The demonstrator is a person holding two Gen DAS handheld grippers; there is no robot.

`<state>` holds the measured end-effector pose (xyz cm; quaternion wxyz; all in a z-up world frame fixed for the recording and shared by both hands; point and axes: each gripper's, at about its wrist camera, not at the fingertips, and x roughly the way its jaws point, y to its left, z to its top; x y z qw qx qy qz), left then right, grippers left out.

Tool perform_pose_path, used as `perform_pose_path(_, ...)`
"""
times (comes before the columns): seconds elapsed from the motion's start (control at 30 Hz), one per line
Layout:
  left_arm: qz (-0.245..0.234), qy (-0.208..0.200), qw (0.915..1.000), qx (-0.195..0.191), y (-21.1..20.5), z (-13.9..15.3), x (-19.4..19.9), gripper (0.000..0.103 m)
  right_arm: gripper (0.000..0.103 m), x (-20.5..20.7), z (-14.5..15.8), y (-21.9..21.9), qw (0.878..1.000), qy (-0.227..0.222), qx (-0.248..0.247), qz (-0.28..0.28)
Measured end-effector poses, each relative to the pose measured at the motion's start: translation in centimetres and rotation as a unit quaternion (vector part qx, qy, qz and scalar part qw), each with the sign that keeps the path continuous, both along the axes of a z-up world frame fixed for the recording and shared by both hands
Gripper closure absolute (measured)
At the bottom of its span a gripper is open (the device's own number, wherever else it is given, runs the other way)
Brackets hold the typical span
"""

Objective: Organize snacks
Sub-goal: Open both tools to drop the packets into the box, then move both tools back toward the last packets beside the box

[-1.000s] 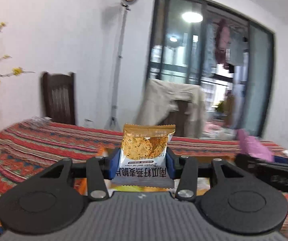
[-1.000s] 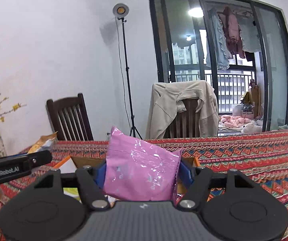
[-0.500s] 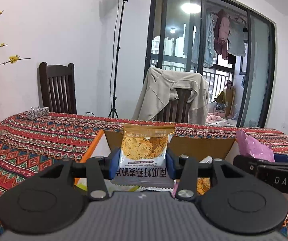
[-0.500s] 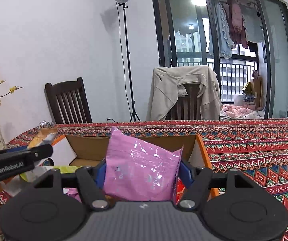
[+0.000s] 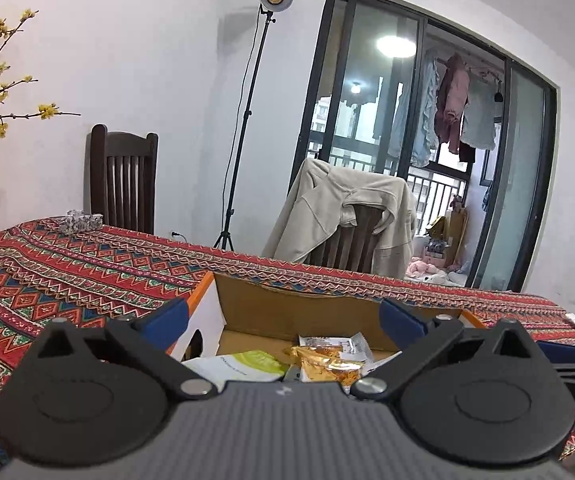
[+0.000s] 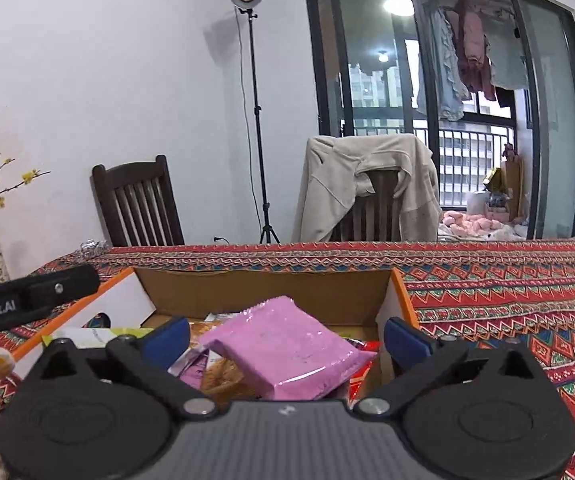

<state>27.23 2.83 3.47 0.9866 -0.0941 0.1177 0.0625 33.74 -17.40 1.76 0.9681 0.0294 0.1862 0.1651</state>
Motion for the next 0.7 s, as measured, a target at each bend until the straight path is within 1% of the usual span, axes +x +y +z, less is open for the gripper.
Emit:
perform_pose_path(0.27, 0.004, 0.005, 1.0, -0.002, 0.1, -0.1, 0.0, 0.0, 0.0, -0.2, 0.1, -0.2, 1.0, -0.002, 0.004, -0.001)
perform_pose_path(0.43, 0.009, 0.008, 0.9997, -0.019, 0.4, 0.9, -0.3, 0.0, 0.0, -0.3, 0.4, -0.5, 1.0, -0.001, 0.011, -0.001)
perform_pose_path(0.6, 0.017, 0.02, 0.9989, -0.039, 0.9, 2.2, -0.8, 0.0, 0.0, -0.7, 1.0, -0.7, 1.0, -0.003, 0.016, 0.003)
perform_pose_path(0.7, 0.026, 0.027, 0.9987, -0.034, 1.2, 2.5, -1.7, 0.0, 0.0, -0.7, 1.3, -0.6, 1.0, 0.016, 0.006, 0.007)
